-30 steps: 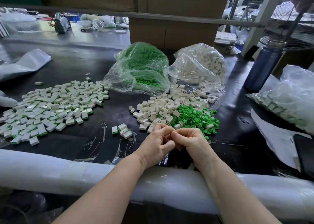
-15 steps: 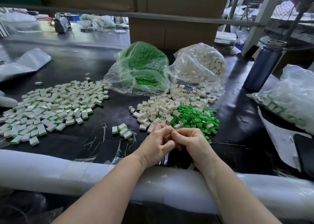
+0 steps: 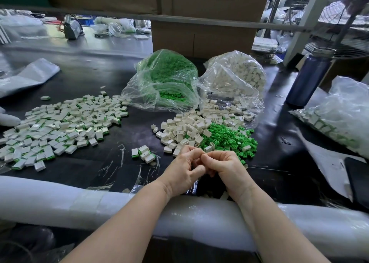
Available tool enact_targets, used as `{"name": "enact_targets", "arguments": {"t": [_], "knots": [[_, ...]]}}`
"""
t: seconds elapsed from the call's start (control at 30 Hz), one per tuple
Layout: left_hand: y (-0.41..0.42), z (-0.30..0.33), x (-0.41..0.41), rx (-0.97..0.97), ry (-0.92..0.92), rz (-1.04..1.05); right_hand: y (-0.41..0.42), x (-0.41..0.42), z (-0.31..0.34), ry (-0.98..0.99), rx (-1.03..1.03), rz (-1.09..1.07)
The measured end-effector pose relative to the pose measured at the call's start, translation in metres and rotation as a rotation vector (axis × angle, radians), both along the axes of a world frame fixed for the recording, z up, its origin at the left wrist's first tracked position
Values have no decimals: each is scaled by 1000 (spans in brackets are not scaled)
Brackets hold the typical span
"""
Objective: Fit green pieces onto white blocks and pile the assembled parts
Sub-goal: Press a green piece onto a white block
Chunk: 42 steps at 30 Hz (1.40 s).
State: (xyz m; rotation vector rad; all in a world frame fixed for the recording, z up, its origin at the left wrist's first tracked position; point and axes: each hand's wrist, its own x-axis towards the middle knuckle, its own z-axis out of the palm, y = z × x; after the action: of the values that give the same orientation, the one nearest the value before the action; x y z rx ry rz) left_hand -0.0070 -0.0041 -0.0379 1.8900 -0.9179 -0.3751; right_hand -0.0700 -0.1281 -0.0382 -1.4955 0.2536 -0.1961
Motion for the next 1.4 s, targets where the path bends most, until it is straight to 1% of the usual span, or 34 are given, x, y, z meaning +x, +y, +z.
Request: {"name": "enact_targets", "arguments": {"t": [0.17,0.33,0.77,1.13,1.4], "knots": [[-1,2,-1,-20,7,12,0,0,0,-9,9,19],[0,4,-3,-33,33,10,-1,1,0,-6,-35,35],[0,3,-3,-6,-2,7,0,0,-1,-11,-8,6],[-1,4,-3,-15,8,2,-1,1,-2,-17,-7,2],[0,6,-5,-37,16,10,-2,1,-1,-16,-41,54]]}}
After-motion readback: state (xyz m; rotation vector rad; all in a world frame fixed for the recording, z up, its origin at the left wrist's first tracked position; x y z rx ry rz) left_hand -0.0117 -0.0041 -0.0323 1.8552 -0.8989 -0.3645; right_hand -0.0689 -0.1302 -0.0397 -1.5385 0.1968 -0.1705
